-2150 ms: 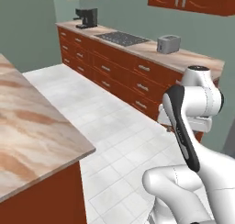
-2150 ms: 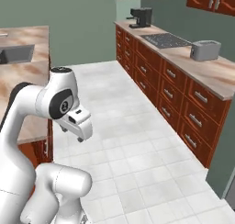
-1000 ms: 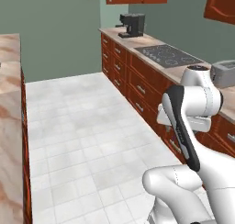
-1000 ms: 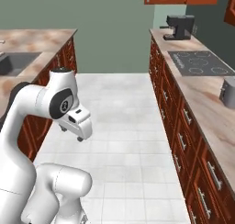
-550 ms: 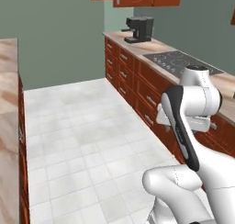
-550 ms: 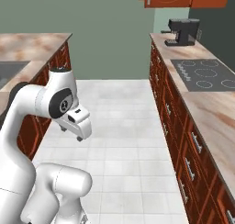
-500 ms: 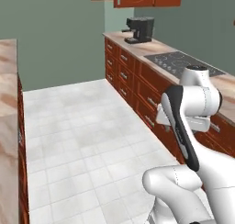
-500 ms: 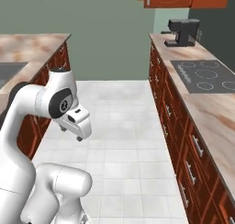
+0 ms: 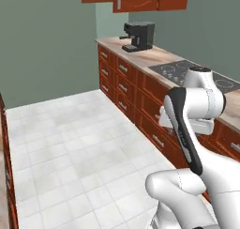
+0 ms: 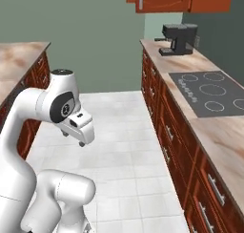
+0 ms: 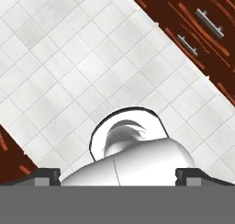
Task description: Take the smaller bowl and place it next to the appetizer plate on the dining counter , and place the larger bowl next to the plate with cooked food.
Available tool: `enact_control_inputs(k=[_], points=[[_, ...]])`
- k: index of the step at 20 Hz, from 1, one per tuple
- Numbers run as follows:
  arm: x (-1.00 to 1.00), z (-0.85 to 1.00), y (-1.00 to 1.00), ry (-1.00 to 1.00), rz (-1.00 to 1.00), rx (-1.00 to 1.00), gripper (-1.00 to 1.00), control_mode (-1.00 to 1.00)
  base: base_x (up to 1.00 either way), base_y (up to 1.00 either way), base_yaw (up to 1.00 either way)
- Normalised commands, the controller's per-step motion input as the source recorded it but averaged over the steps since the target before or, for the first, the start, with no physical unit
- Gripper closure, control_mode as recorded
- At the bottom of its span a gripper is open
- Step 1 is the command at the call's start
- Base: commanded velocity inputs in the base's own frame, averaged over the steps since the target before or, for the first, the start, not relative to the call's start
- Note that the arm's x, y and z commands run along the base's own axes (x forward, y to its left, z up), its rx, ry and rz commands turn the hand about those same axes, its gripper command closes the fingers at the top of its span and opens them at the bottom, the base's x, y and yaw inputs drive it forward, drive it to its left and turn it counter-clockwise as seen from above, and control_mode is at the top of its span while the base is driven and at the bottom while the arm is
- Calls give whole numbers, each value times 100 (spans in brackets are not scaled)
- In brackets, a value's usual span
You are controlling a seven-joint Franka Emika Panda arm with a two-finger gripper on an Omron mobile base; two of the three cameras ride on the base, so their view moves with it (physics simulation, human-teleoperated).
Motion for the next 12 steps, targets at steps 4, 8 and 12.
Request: enact_control_inputs(k=[4, 8, 12], points=[[0, 0, 0, 0, 0, 0, -100, 100, 100, 17, -27], [0, 0, 0, 0, 0, 0, -100, 100, 100, 36, -23], [0, 0, 0, 0, 0, 0, -100, 100, 100, 46, -20]])
